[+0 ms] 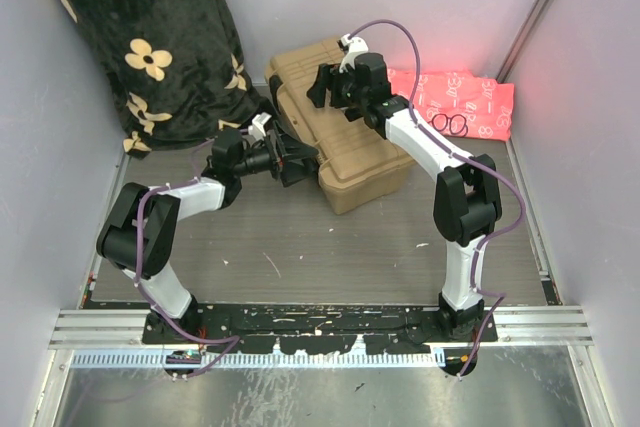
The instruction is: Pack the tool kit
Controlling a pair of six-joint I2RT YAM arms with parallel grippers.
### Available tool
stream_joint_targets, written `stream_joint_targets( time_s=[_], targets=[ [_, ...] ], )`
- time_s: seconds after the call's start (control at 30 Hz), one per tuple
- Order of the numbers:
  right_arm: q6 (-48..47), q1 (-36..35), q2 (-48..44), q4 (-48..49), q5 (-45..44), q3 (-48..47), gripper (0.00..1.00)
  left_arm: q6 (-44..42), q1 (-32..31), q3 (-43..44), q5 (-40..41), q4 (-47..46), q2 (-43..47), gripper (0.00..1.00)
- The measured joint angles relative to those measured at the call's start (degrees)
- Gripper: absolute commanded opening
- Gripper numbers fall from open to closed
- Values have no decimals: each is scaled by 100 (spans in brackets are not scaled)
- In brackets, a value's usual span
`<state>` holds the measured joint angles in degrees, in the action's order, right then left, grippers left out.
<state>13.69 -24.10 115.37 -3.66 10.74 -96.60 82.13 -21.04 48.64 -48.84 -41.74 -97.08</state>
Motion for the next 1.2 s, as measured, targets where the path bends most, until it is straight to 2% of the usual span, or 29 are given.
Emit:
stream_joint_targets(
  time_s=[0.23,0.43,0.63,0.97,1.2],
  targets=[
    [2,11,0,-31,-9,-13,80,17,-2,120,-85,11,0,83],
    [2,17,0,-37,-9,-15,80,-57,-20,138,-83,127,0,83],
    [4,17,0,-37,-7,-15,80,-129,-22,142,-83,177,2,76],
    [7,20,0,-35,-4,-15,80,-363,-26,339,-87,745,13,65],
    [9,20,0,-35,-2,-15,80,-439,-28,494,-87,1167,13,63]
  ],
)
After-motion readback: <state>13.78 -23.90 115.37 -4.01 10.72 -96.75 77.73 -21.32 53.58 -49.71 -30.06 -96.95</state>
